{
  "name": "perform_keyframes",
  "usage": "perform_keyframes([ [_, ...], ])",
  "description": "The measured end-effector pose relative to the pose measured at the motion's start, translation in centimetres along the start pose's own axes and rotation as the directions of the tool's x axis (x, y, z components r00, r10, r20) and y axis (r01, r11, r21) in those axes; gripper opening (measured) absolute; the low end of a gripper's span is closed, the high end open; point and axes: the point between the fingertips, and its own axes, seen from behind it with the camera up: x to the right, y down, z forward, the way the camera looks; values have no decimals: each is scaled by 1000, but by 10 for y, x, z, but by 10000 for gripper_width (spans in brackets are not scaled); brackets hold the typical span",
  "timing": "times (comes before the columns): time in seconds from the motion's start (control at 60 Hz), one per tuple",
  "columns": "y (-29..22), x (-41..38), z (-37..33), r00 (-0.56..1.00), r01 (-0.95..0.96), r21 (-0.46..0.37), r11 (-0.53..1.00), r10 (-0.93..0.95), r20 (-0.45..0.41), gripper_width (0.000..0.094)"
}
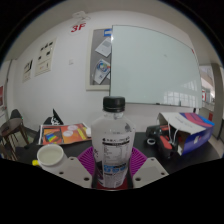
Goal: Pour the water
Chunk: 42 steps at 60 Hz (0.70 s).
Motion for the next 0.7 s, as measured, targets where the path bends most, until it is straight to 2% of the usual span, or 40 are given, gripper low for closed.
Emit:
perform_keyframes([
  [0.083, 29, 6, 1, 1000, 11, -42, 999, -11, -1, 397],
  [0.1, 25, 2, 0, 1000, 10, -2, 1000, -10, 0, 393],
  [0.167, 26, 4, 0, 1000, -2, -1, 1000, 2, -7, 409],
  [0.3, 26, 4, -1, 1000, 7, 2, 1000, -7, -7, 553],
  [0.333, 31, 5, -2, 1000, 16, -27, 1000, -16, -12, 614],
  [0.4, 38, 1, -7, 1000, 26, -71, 997, -26, 7, 874],
  [0.433, 38, 1, -11, 1000, 18, -81, 997, -18, -1, 817],
  [0.5, 36, 5, -23, 999, -2, -98, 995, -2, -32, 853],
  [0.7, 25, 1, -95, 997, -7, -126, 992, -4, -82, 846],
])
